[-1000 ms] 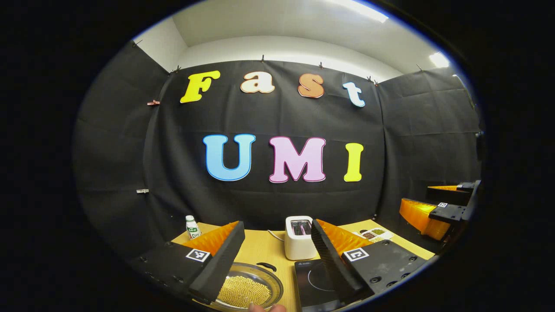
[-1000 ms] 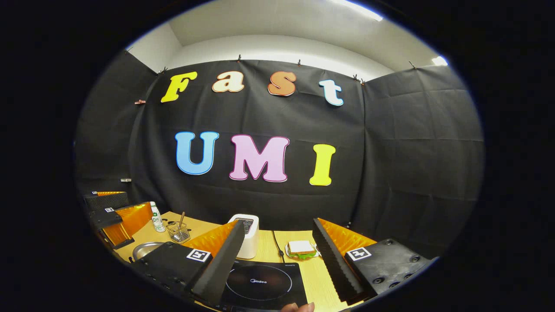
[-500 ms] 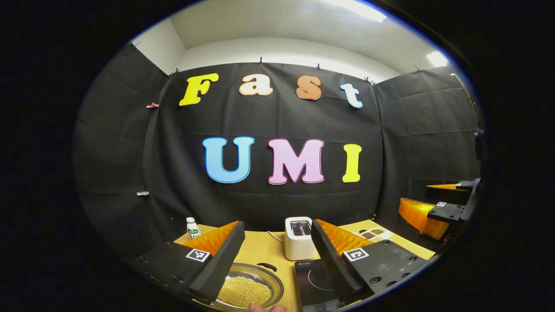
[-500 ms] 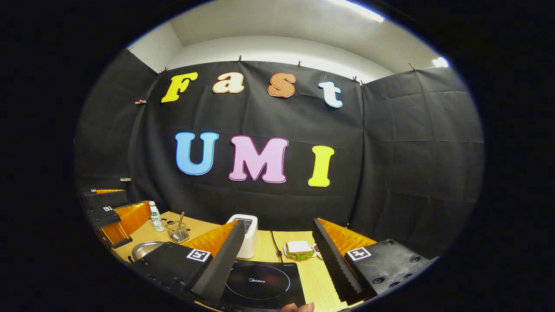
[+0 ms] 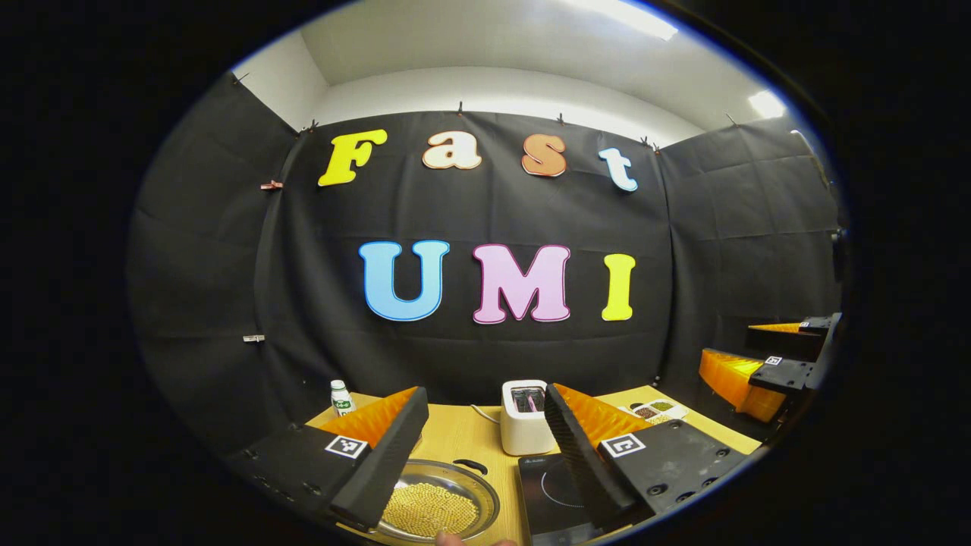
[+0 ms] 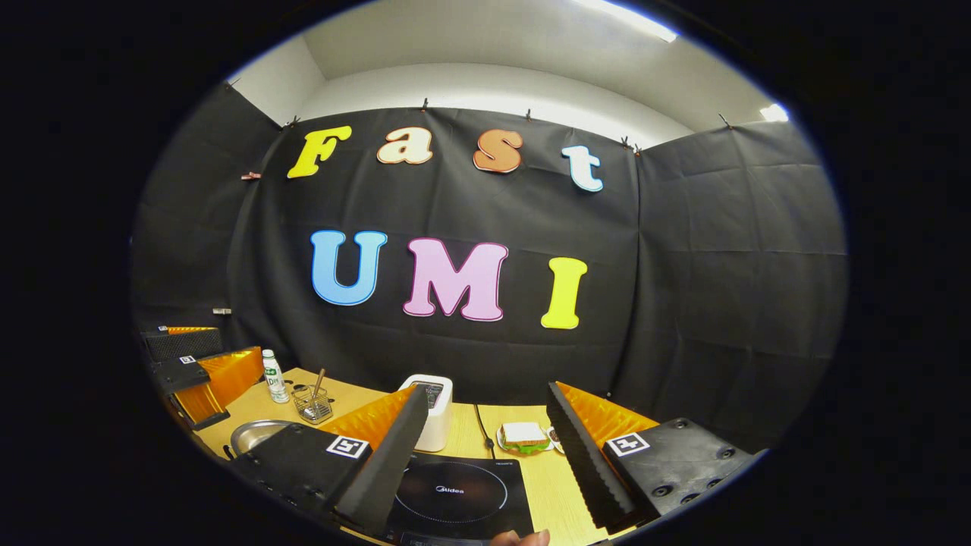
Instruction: First push the handle of the pot to place it horizontally, then grasp the pot with both hands and set it on the induction cooktop.
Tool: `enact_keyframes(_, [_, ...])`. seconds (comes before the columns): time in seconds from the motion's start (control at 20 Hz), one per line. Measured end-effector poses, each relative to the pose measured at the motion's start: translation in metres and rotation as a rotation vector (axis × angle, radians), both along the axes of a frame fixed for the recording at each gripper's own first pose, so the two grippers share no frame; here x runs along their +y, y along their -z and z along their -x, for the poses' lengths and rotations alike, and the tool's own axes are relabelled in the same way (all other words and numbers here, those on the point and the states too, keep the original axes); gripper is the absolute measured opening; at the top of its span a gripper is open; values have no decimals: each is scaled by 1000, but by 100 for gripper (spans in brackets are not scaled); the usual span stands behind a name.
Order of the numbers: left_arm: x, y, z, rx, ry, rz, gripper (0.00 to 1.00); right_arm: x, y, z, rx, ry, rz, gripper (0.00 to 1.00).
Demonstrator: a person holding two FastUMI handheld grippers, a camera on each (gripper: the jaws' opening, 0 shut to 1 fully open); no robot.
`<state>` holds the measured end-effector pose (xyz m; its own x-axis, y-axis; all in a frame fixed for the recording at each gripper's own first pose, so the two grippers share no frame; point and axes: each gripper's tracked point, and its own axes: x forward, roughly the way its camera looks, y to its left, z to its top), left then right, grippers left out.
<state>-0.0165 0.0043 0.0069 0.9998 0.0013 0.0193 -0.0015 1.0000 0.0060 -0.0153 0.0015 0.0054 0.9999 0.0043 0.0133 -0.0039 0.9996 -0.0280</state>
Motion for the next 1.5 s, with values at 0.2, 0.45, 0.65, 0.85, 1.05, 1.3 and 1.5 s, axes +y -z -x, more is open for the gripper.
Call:
enact_keyframes(0.2, [-6,3,1,20,31,-3,78,-1,-1,2,-2,1,0,98])
enact_keyframes(0.45, [-20,29,8,142,128,-29,7,4,-1,4,-1,-3,-1,98])
enact_keyframes(0.65, [-17,57,14,250,147,-30,5,5,1,6,1,-9,4,98])
enact_keyframes(0.85, [-13,90,22,366,145,-34,5,8,8,7,23,-19,4,98])
enact_keyframes(1.05, [-19,147,42,555,226,-12,5,13,16,8,39,-32,3,98])
enact_keyframes(1.3, [-21,208,76,784,317,62,5,18,24,8,60,-48,1,98])
enact_keyframes(1.5, [-7,254,102,981,331,132,5,17,27,8,70,-46,-1,98])
